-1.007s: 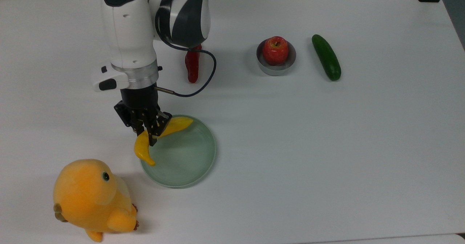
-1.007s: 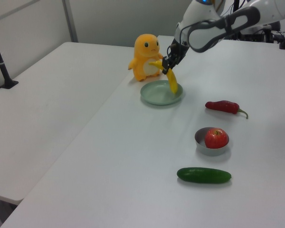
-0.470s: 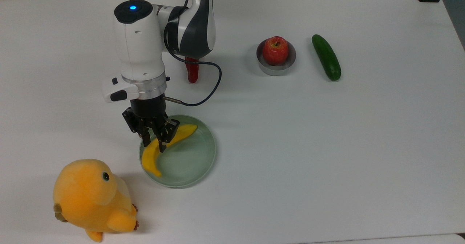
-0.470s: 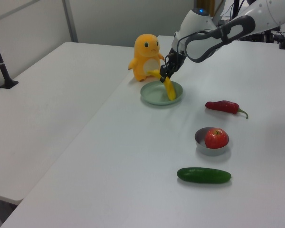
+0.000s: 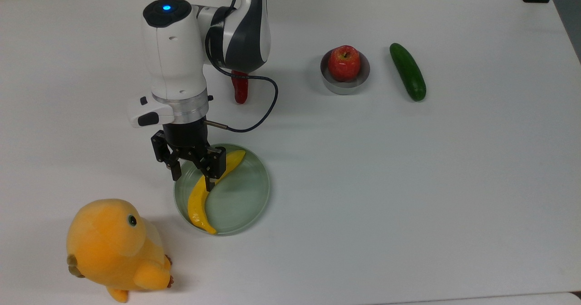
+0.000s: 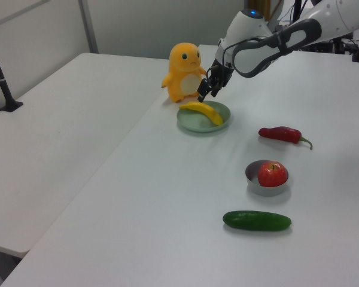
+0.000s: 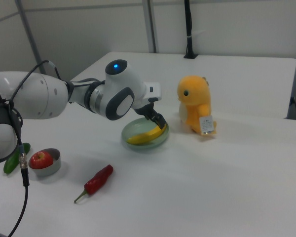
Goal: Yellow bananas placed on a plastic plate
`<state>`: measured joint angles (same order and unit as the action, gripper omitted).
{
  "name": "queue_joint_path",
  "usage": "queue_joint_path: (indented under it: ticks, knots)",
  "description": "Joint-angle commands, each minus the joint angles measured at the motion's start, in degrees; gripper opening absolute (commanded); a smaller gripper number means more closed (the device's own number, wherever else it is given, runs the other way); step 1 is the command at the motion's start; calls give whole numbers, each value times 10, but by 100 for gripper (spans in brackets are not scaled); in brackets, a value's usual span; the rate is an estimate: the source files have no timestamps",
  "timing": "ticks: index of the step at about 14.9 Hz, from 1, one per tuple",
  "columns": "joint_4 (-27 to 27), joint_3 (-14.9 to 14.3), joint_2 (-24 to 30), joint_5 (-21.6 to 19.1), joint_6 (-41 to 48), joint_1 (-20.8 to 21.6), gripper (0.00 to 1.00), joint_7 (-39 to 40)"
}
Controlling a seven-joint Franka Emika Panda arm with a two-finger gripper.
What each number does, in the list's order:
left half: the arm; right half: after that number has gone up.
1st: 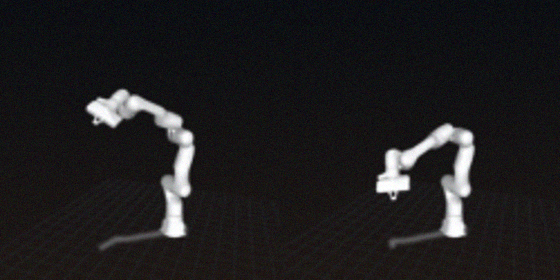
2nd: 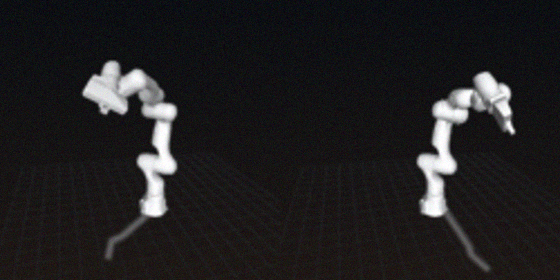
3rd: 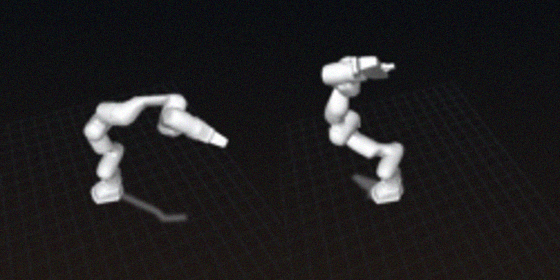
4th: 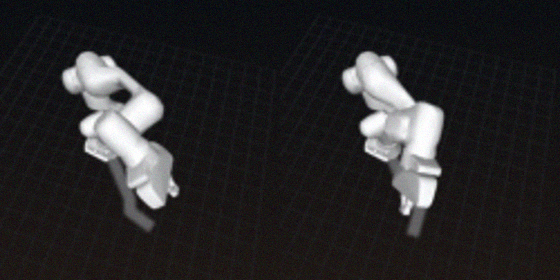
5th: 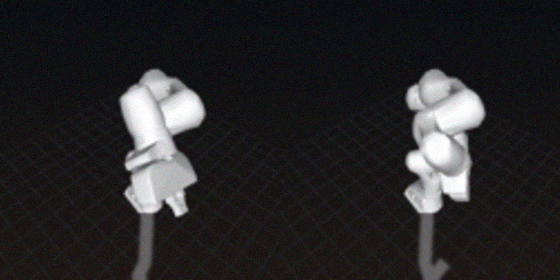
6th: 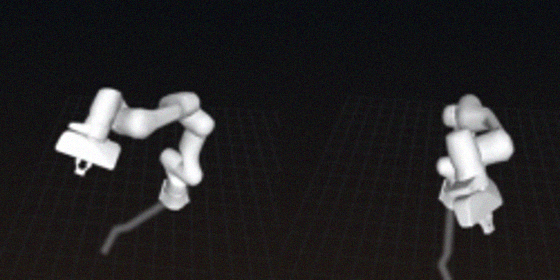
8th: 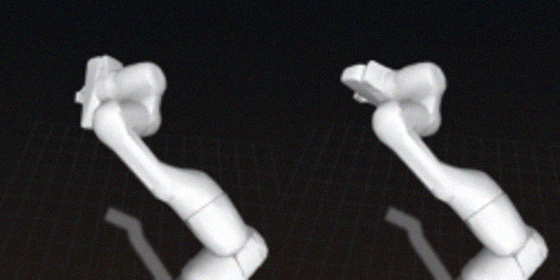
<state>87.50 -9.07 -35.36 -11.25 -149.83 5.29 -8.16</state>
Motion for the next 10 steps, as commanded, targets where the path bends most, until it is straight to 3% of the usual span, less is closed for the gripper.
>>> queue_joint_path:
  ticks: [1, 4, 7, 10]
  knots:
    - [16, 0, 45, -6, -2, 1, 100, -3]
    - [48, 0, 101, -4, 29, 1, 100, -2]
    - [46, -1, 166, 3, 181, 0, 100, -3]
    - [43, -1, 229, 34, 331, -2, 100, -4]
